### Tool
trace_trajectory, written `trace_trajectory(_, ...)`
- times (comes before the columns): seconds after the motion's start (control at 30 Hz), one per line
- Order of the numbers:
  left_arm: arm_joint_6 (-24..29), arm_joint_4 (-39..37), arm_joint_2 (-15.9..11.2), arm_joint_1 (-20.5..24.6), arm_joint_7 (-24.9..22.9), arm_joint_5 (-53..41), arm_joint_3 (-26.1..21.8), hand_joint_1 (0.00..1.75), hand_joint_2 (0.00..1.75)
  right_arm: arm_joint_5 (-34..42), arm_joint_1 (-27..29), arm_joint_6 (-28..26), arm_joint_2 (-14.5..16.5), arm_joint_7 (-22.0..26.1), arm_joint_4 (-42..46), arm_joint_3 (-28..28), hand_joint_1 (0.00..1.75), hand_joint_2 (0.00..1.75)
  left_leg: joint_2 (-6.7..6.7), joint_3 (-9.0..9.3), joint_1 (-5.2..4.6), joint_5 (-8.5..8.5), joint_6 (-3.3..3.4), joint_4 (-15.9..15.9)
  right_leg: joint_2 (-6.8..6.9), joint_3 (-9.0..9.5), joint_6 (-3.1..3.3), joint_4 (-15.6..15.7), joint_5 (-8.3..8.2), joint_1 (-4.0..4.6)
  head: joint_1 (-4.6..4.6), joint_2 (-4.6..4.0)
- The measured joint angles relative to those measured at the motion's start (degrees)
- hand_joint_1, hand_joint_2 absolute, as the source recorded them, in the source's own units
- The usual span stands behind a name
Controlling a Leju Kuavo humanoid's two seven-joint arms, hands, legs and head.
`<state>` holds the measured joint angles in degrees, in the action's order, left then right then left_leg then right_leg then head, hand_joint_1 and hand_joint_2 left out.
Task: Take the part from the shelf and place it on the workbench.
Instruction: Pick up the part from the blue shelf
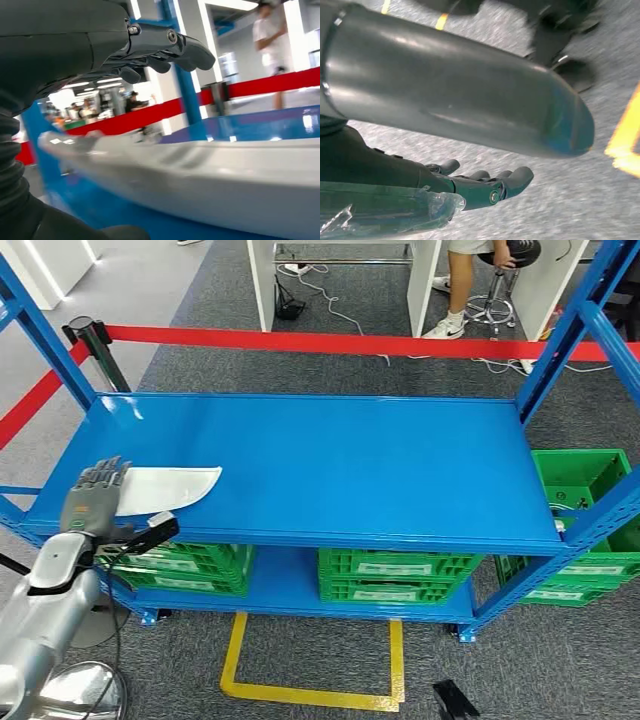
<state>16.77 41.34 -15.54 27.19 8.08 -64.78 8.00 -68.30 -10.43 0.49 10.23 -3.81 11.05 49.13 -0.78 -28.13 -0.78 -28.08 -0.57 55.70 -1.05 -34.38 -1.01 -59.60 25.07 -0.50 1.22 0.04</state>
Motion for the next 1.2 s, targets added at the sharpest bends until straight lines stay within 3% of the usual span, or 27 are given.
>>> trace_trajectory(0.5,6.18,-2.58,2.79,2.07,4.83,2.18,-0.05,0.00,1.75,1.80,-0.62,-0.09,0.99,0.26,0.08,-0.02,0.00,0.00,-0.01,-0.05,0.00,0.06,0.06,0.00,0.05,0.01,0.00,0.06,-0.02,0.00,0.00,0.00)
trace_trajectory(0.57,5.44,-2.74,3.12,2.24,4.70,2.61,-0.14,0.20,1.75,1.97,-0.62,-0.10,1.09,0.25,0.08,-0.03,0.00,0.00,-0.01,-0.05,0.00,0.06,0.07,0.00,0.05,0.01,0.00,0.07,-0.02,0.00,-0.01,0.00)
trace_trajectory(0.63,4.06,-3.02,3.41,2.44,4.35,3.14,-0.26,1.07,1.75,2.13,-0.62,-0.15,1.13,0.23,0.08,-0.05,0.00,0.00,-0.01,-0.05,0.00,0.06,0.07,0.00,0.05,0.01,0.00,0.07,-0.02,0.00,0.00,0.00)
trace_trajectory(0.7,2.62,-3.38,3.59,2.60,3.96,3.60,-0.35,1.75,1.75,2.30,-0.62,-0.22,1.15,0.23,0.08,-0.08,0.00,0.00,-0.01,-0.05,0.01,0.06,0.07,0.00,0.04,0.00,0.00,0.07,-0.02,0.00,0.00,0.00)
trace_trajectory(1.0,-0.97,-5.50,4.16,2.82,2.74,4.86,-1.37,1.75,1.75,2.92,-0.60,-0.43,1.16,0.17,0.08,-0.40,0.00,0.00,0.00,-0.06,0.01,0.06,0.06,0.00,0.04,0.00,0.01,0.06,-0.02,0.01,0.01,0.00)
trace_trajectory(1.2,-0.42,-6.50,4.37,2.98,1.65,4.99,-1.94,1.75,1.75,3.52,-0.59,-0.63,1.16,0.05,0.09,-0.44,0.00,0.00,-0.01,-0.07,0.01,0.06,0.07,0.00,0.06,0.01,0.01,0.07,-0.02,0.00,0.01,0.00)
